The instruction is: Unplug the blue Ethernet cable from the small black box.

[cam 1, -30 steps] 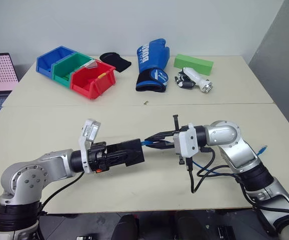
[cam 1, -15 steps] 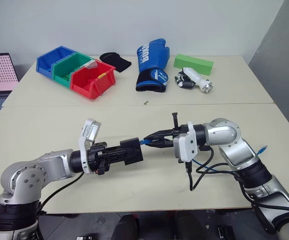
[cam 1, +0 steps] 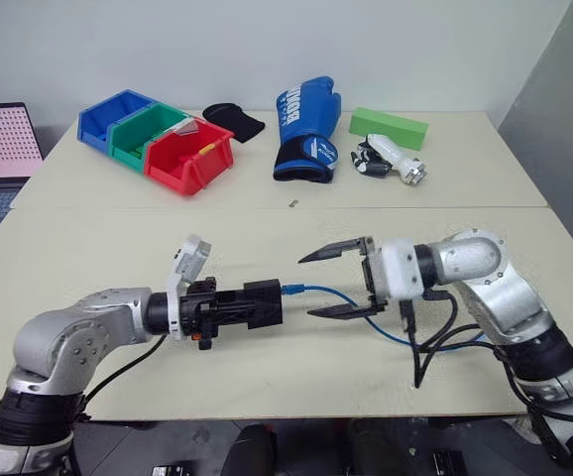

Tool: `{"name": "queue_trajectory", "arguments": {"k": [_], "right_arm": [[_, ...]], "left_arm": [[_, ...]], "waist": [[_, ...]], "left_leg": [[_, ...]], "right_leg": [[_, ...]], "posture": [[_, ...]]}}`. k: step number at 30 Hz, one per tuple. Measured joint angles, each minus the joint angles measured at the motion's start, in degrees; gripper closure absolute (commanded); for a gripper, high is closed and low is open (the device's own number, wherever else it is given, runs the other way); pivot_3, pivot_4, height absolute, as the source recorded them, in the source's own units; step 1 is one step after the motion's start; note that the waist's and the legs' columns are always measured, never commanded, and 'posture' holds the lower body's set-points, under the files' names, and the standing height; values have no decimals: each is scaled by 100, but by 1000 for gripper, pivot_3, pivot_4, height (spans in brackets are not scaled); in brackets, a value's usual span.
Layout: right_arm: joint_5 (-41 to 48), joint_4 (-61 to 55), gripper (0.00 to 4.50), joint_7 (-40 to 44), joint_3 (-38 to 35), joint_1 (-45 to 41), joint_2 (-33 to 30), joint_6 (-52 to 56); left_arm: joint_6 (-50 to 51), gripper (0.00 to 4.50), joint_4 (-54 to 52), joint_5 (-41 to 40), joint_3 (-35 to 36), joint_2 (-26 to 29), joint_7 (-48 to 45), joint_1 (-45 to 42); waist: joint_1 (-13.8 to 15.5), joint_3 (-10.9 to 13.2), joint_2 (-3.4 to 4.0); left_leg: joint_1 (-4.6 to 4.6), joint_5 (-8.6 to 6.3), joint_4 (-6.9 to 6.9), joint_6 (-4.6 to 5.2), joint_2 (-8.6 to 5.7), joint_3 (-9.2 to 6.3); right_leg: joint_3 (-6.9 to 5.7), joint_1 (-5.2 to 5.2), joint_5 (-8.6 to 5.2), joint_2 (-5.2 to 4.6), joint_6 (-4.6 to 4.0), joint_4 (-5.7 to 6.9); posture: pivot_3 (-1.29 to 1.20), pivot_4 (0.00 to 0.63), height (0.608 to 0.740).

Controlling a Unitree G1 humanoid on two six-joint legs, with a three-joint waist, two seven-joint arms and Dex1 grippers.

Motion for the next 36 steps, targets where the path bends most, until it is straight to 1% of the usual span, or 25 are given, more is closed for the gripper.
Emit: {"name": "queue_trajectory", "arguments": {"k": [2,4,5,9,17,21,27,36], "right_arm": [[705,-91,550,-401,-242,62,150,1037],[1122,-94,550,-700,-355,148,311,1704],[1250,-89,550,-828,-393,211,368,1981],[1384,-34,550,-1066,-444,262,531,2475],[1756,-29,550,-1136,-641,262,612,3173],[1836,-145,550,-1306,-645,262,667,3437],[1677,-195,550,-1712,-601,267,886,3515],[1608,-208,550,-1817,-481,389,916,3615]], "left_arm": [[-356,3731,58,172,-74,-126,-246,-89],[-515,3731,70,213,-148,-186,-452,-171],[-547,3731,94,233,-179,-174,-587,-192],[-560,3731,172,318,-306,-111,-905,-216],[-561,3731,293,441,-312,-76,-1059,-297],[-573,3731,348,510,-312,-76,-1079,-297],[-585,3731,428,586,-312,-77,-1079,-298],[-587,3731,428,599,-312,-81,-1072,-298]], "waist": [[-7,0,0],[-12,0,0],[-12,0,0],[-18,0,0],[-16,1,-1],[-18,1,0],[-18,1,0],[-20,1,0]], "left_leg": [[0,0,-2,1,0,2],[-1,-1,-3,1,-3,2],[-1,-1,-5,2,-4,2],[-3,-1,-6,3,-6,4],[-5,-1,-5,3,-6,3],[-4,-1,-6,3,-5,2],[-5,-1,-6,3,-6,3],[-5,-1,-6,3,-5,1]], "right_leg": [[0,0,0,0,-1,0],[-1,-1,-1,3,-1,-2],[-1,-2,-1,4,-2,-2],[-2,-5,-1,13,-1,-3],[-5,-5,-1,15,-1,-3],[-5,-6,-1,15,-1,-3],[-5,-6,-1,16,-1,-3],[-6,-6,-1,17,-1,-4]], "posture": [[0,150,740],[0,150,740],[0,150,740],[0,150,740],[0,150,740],[0,150,740],[0,150,740],[0,150,740]]}}
